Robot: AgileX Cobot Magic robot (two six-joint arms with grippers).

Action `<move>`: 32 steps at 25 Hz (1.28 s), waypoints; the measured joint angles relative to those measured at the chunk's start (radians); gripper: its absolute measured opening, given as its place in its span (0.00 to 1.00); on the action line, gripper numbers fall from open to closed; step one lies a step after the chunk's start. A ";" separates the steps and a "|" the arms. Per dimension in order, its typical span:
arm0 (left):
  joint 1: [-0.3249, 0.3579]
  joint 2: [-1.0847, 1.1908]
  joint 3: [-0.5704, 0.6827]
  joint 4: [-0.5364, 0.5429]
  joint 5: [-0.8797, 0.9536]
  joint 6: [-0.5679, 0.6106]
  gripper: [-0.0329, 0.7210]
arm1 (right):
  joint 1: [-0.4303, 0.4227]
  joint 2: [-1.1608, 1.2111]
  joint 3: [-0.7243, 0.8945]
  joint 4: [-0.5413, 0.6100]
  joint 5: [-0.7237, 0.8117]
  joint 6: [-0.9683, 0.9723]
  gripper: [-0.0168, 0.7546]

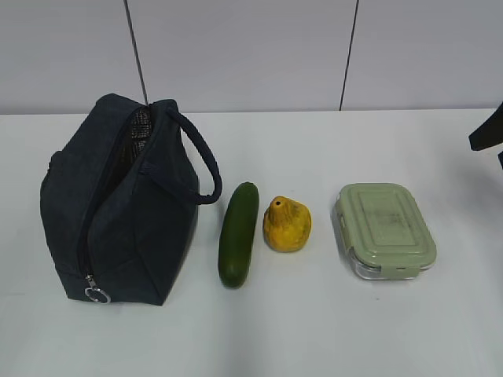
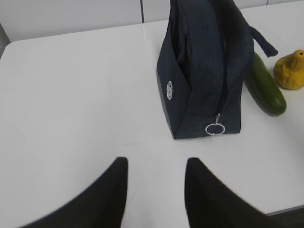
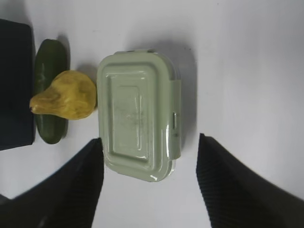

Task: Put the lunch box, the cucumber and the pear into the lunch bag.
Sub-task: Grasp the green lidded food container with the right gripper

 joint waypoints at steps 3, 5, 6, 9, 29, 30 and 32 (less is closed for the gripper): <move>0.000 0.000 0.000 0.000 0.000 0.000 0.36 | -0.007 0.058 -0.016 0.032 0.022 -0.035 0.67; 0.000 0.000 0.000 0.000 0.000 0.000 0.36 | -0.007 0.094 -0.020 0.053 0.022 -0.050 0.69; 0.000 0.000 0.000 0.000 0.000 0.000 0.36 | -0.007 0.108 -0.025 0.055 0.023 -0.055 0.71; 0.000 0.000 0.000 0.000 0.000 0.000 0.36 | -0.007 0.157 -0.050 0.053 0.023 -0.060 0.73; 0.000 0.000 0.000 0.000 0.000 0.000 0.36 | -0.007 0.224 -0.123 0.090 0.023 -0.149 0.73; 0.000 0.000 0.000 0.000 0.000 0.000 0.36 | -0.007 0.224 -0.123 0.084 0.023 -0.151 0.73; 0.000 0.000 0.000 0.000 0.000 0.000 0.36 | -0.007 0.224 -0.123 0.073 0.023 -0.162 0.73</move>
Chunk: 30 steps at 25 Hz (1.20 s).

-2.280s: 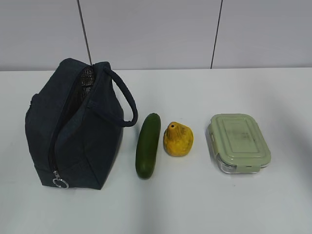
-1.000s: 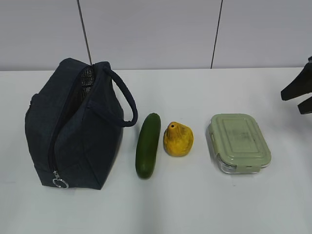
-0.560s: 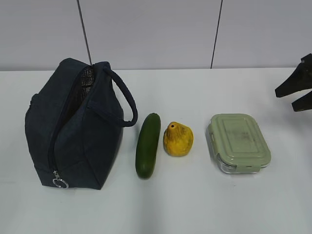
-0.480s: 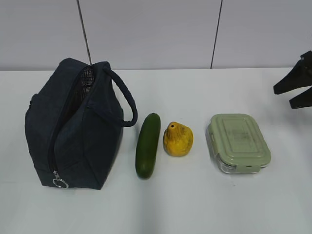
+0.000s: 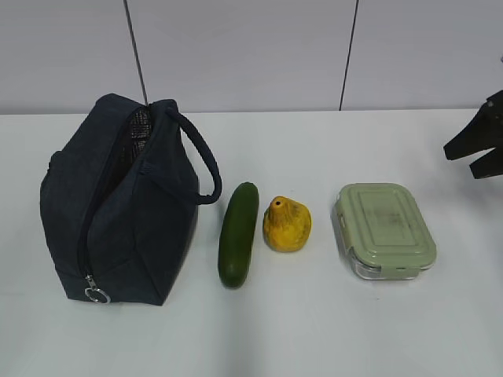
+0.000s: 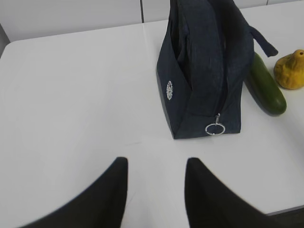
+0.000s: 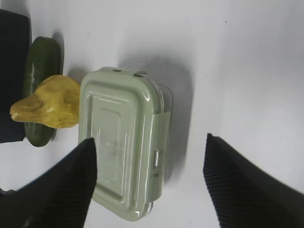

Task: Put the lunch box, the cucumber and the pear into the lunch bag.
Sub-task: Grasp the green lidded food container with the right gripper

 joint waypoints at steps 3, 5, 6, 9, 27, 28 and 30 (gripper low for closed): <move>0.000 0.000 0.000 0.000 0.000 0.000 0.36 | 0.000 0.000 0.000 -0.015 0.000 -0.007 0.73; 0.000 0.000 0.000 0.000 0.000 0.000 0.36 | 0.000 0.000 0.000 -0.024 0.000 -0.010 0.73; 0.000 0.000 0.000 0.000 0.000 0.000 0.36 | 0.000 0.000 0.000 -0.026 0.000 -0.015 0.74; 0.000 0.000 0.000 0.000 0.000 0.000 0.36 | 0.000 0.000 0.028 -0.024 0.000 -0.044 0.74; 0.000 0.000 0.000 0.000 0.000 0.000 0.36 | 0.057 0.063 0.097 0.058 0.000 -0.156 0.83; 0.000 0.000 0.000 0.000 0.000 0.000 0.36 | 0.057 0.080 0.099 0.063 -0.002 -0.156 0.83; 0.000 0.000 0.000 0.000 0.000 0.000 0.36 | 0.057 0.095 0.109 0.078 -0.004 -0.155 0.83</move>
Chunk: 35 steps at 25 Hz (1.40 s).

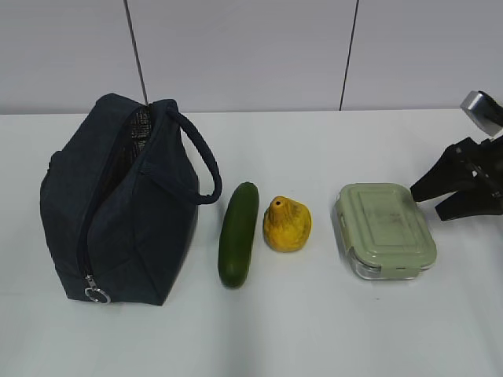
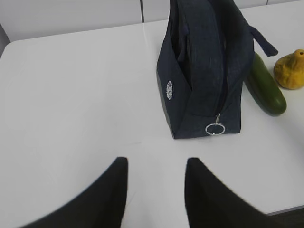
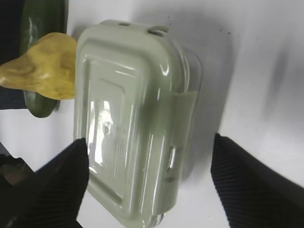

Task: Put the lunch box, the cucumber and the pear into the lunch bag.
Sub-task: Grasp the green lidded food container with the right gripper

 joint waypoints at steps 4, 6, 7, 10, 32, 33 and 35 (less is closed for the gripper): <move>0.000 0.000 0.000 0.000 0.000 0.000 0.36 | 0.000 0.000 0.024 0.014 0.000 -0.010 0.83; 0.000 0.000 0.000 0.000 0.000 0.000 0.36 | 0.000 0.000 0.033 0.025 0.000 -0.026 0.83; 0.000 0.000 0.000 0.000 0.000 0.000 0.36 | 0.000 0.000 0.035 0.029 0.000 -0.030 0.83; 0.000 0.000 0.000 0.000 0.000 0.000 0.36 | 0.000 0.000 0.035 0.031 0.000 -0.035 0.83; 0.000 0.000 0.000 0.000 0.000 0.000 0.36 | 0.000 0.056 0.039 0.074 -0.006 -0.119 0.83; 0.000 0.000 0.000 0.000 0.000 0.000 0.36 | 0.000 0.058 0.039 0.076 -0.006 -0.123 0.83; 0.000 0.000 0.000 0.000 0.000 0.000 0.36 | 0.000 0.068 0.039 0.078 -0.006 -0.127 0.83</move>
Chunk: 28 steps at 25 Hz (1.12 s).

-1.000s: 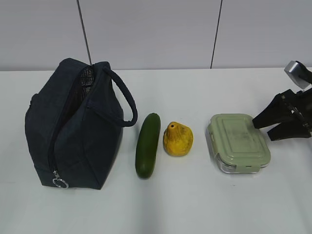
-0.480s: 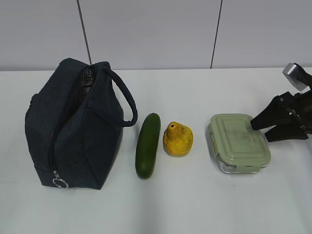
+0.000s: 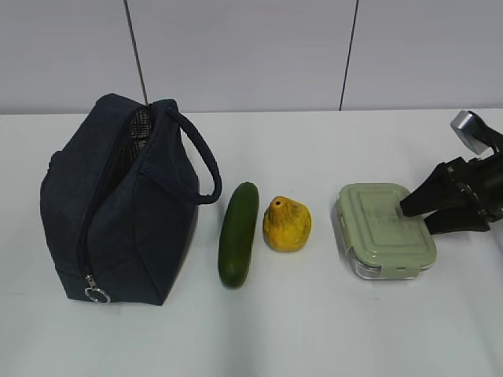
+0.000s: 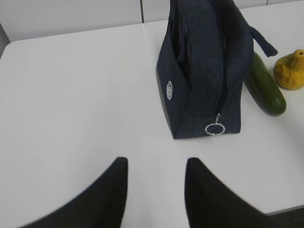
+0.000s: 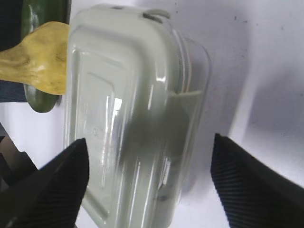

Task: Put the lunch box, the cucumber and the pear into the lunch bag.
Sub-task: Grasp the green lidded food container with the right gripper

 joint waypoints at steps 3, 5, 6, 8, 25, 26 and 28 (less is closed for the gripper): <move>0.000 0.000 0.000 0.000 0.000 0.000 0.36 | 0.000 0.025 0.000 0.008 -0.001 -0.006 0.83; 0.000 0.000 0.000 0.000 0.000 0.000 0.36 | 0.000 0.040 0.000 0.027 -0.001 -0.021 0.83; 0.000 0.000 0.000 0.000 0.000 0.000 0.36 | 0.000 0.048 0.000 0.041 -0.001 -0.029 0.83; 0.000 0.000 0.000 0.000 0.000 0.000 0.36 | 0.000 0.067 0.000 0.057 -0.004 -0.036 0.83; 0.000 0.000 0.000 0.000 0.000 0.000 0.36 | 0.000 0.083 0.000 0.102 0.014 -0.057 0.69; 0.000 0.000 0.000 0.000 0.000 0.000 0.36 | 0.000 0.083 0.000 0.102 0.014 -0.057 0.68; 0.000 0.000 0.000 0.000 0.000 0.000 0.36 | 0.000 0.083 0.000 0.104 0.016 -0.057 0.66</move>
